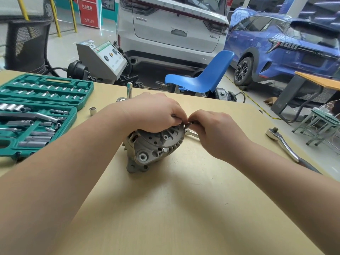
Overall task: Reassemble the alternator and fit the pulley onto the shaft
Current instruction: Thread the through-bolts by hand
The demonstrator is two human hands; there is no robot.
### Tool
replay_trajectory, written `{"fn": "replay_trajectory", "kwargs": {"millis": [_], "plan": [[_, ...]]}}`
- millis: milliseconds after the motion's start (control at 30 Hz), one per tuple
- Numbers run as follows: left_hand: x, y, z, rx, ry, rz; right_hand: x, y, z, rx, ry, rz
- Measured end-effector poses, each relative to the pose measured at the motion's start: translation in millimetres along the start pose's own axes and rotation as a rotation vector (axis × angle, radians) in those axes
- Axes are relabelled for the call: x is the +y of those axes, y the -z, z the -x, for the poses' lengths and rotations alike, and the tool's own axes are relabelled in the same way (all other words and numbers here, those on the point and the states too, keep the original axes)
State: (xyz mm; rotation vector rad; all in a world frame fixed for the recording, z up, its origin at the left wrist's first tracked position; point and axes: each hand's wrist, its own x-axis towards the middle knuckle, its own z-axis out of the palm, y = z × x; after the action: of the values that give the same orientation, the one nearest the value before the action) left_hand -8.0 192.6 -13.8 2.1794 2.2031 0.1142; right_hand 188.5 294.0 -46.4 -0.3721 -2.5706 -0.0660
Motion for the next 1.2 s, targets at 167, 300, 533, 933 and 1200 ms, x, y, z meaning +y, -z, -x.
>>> {"fn": "replay_trajectory", "kwargs": {"millis": [167, 300, 533, 933, 1200], "plan": [[0.0, 0.4, 0.9, 0.022, 0.000, 0.039, -7.0, -7.1, -2.9, -0.013, 0.011, 0.168], [0.5, 1.3, 1.4, 0.014, 0.002, 0.042, -10.7, -5.4, -3.8, -0.019, -0.021, 0.253], [4.0, 3.8, 1.1, -0.023, 0.032, 0.046, -9.8, 2.3, 0.6, 0.044, -0.102, -0.121], [2.6, 5.0, 3.1, 0.002, 0.021, 0.086, -6.4, 6.9, -8.1, -0.202, -0.039, 0.259], [1.5, 3.5, 1.7, -0.004, 0.023, 0.066, -6.7, 5.4, -14.3, -0.292, -0.129, 0.291]]}}
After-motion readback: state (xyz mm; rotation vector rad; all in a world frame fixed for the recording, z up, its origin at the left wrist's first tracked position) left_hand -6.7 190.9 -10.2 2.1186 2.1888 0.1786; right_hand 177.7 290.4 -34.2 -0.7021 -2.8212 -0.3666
